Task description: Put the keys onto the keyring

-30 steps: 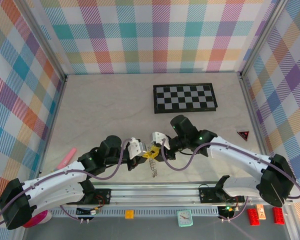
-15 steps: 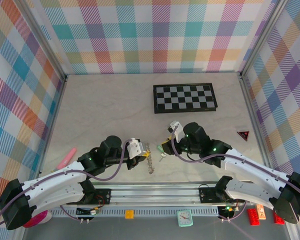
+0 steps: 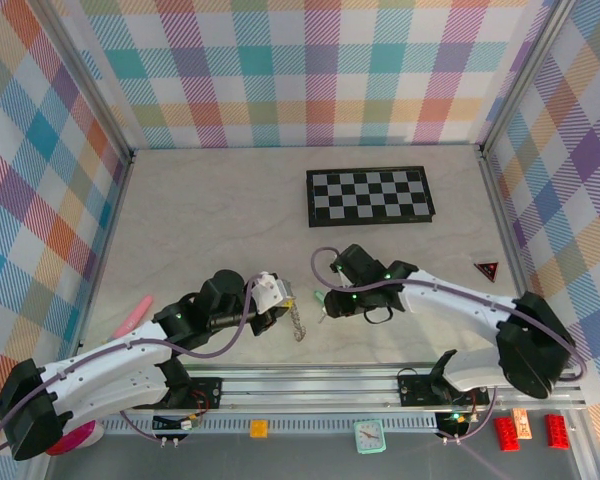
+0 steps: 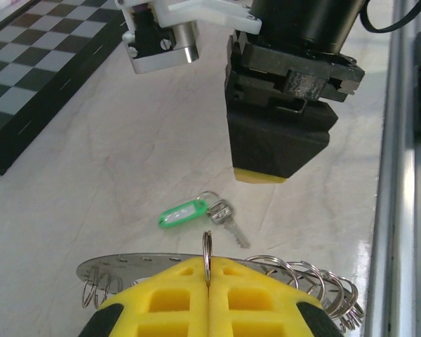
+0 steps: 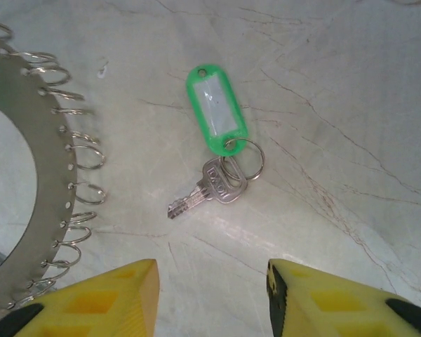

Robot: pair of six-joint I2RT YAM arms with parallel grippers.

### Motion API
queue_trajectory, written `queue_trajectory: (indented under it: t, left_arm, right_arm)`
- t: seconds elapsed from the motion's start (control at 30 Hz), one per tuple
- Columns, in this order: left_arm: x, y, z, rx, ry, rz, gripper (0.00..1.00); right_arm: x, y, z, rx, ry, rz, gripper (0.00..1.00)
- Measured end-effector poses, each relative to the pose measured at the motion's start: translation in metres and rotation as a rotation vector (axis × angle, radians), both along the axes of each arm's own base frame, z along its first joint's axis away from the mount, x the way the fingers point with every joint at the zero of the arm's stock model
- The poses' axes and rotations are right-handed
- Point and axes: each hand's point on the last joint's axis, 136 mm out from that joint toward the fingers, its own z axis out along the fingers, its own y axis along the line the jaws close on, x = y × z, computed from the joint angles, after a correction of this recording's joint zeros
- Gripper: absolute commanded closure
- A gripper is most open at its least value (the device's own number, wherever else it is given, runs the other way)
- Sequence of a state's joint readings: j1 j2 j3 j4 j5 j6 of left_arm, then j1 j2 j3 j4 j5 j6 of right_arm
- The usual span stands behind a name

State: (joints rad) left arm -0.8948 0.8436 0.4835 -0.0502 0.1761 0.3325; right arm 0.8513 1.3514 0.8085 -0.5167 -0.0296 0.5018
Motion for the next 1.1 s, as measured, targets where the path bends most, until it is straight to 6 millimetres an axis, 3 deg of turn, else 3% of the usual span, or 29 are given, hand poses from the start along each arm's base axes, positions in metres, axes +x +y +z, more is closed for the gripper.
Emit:
queue_trajectory:
  t: [0.23,0.57,0.87,1.0,1.1]
  left_arm:
    - [0.006,0.009,0.013,-0.033,-0.026,0.071,1.0]
    - [0.008,0.013,0.009,-0.015,-0.015,0.094,1.0]
    - [0.009,0.012,0.008,-0.012,-0.013,0.094,1.0]
    - [0.009,0.012,0.007,-0.009,-0.012,0.094,1.0]
    - [0.009,0.012,0.006,-0.007,-0.012,0.096,1.0]
  right_arm:
    - [0.012,0.009,-0.022,-0.081,0.065,-0.038,0.52]
    - [0.033,0.004,-0.051,-0.225,0.06,-0.096,0.58]
    - [0.041,0.002,-0.055,-0.267,0.04,-0.11,0.63]
    - [0.042,0.005,-0.054,-0.257,0.041,-0.112,0.79]
    - [0.042,0.005,-0.054,-0.256,0.041,-0.111,0.84]
